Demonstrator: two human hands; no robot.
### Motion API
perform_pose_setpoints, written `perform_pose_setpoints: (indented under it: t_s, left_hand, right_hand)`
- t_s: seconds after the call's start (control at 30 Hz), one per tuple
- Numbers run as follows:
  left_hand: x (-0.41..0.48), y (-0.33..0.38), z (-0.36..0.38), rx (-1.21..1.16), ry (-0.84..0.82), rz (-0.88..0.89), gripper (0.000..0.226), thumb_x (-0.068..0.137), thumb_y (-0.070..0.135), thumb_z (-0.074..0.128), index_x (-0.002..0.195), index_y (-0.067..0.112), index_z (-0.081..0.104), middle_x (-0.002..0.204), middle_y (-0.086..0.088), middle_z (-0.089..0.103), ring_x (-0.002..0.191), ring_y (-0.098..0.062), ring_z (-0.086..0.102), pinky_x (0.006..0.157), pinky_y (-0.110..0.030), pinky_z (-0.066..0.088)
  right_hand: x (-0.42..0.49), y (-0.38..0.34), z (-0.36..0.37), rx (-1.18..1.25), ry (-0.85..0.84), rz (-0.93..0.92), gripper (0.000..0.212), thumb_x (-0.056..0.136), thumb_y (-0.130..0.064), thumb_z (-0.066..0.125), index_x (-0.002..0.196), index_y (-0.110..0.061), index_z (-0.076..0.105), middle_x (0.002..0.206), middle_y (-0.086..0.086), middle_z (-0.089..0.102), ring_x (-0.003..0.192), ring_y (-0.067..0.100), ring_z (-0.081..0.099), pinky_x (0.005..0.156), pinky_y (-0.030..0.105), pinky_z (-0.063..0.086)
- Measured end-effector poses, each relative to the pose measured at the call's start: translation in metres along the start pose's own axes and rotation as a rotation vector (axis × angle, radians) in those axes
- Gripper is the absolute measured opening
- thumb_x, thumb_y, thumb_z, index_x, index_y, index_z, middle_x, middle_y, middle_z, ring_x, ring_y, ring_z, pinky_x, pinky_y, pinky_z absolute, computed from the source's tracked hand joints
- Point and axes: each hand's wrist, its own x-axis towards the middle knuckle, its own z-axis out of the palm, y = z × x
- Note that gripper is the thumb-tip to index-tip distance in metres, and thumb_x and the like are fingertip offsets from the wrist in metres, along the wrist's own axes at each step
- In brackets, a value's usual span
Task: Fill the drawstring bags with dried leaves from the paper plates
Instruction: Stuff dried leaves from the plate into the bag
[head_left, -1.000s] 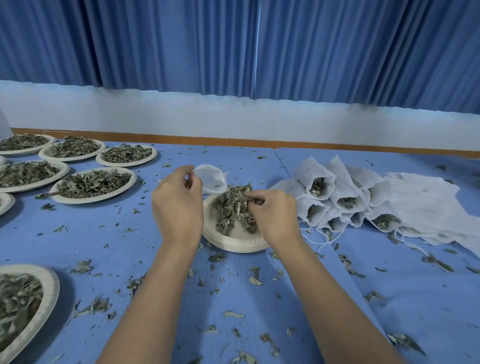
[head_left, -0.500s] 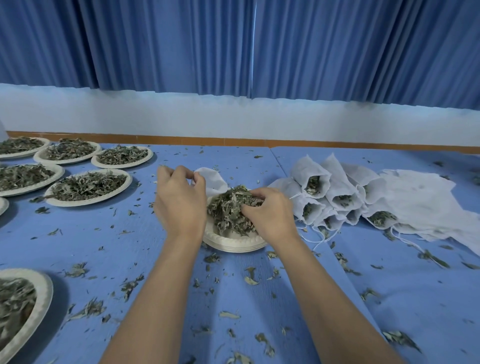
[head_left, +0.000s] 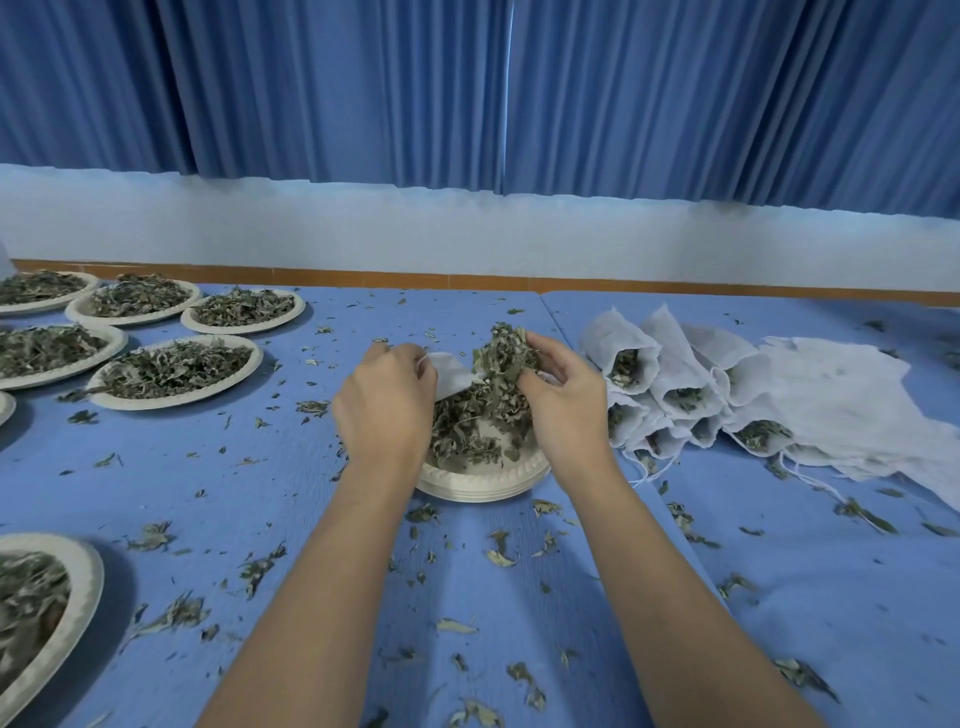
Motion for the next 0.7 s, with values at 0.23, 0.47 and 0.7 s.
perform_pose_setpoints:
  t_s: [0.23, 0.47, 0.7]
  left_hand:
    - [0.004, 0.003, 0.002, -0.214, -0.037, -0.028, 0.022, 0.094, 0.022, 0.057, 0.098, 0.007, 0.073, 0.11, -0.014, 0.056, 0.07, -0.012, 0.041, 0.062, -0.016, 0.03]
    - [-0.002, 0.004, -0.003, -0.614, -0.201, -0.171, 0.015, 0.091, 0.017, 0.06, 0.085, 0.017, 0.073, 0.066, 0.017, 0.059, 0.063, 0.0, 0.054, 0.056, -0.015, 0.04]
    - [-0.008, 0.001, -0.004, -0.933, -0.345, -0.362, 0.02, 0.091, 0.007, 0.058, 0.074, 0.015, 0.065, 0.042, 0.015, 0.051, 0.046, 0.0, 0.05, 0.056, -0.016, 0.046]
  right_hand:
    - [0.001, -0.001, 0.001, 0.233, -0.165, 0.085, 0.029, 0.085, -0.002, 0.065, 0.098, -0.027, 0.069, 0.105, 0.001, 0.072, 0.102, 0.015, 0.067, 0.088, 0.032, 0.054]
    - [0.0, 0.014, 0.006, 0.02, -0.235, 0.094, 0.037, 0.084, 0.005, 0.061, 0.088, -0.03, 0.07, 0.081, -0.009, 0.073, 0.078, 0.009, 0.069, 0.072, 0.028, 0.056]
    - [-0.008, 0.013, 0.01, -0.337, -0.247, -0.083, 0.032, 0.086, 0.001, 0.056, 0.106, -0.018, 0.073, 0.086, -0.027, 0.065, 0.085, 0.009, 0.066, 0.079, 0.025, 0.054]
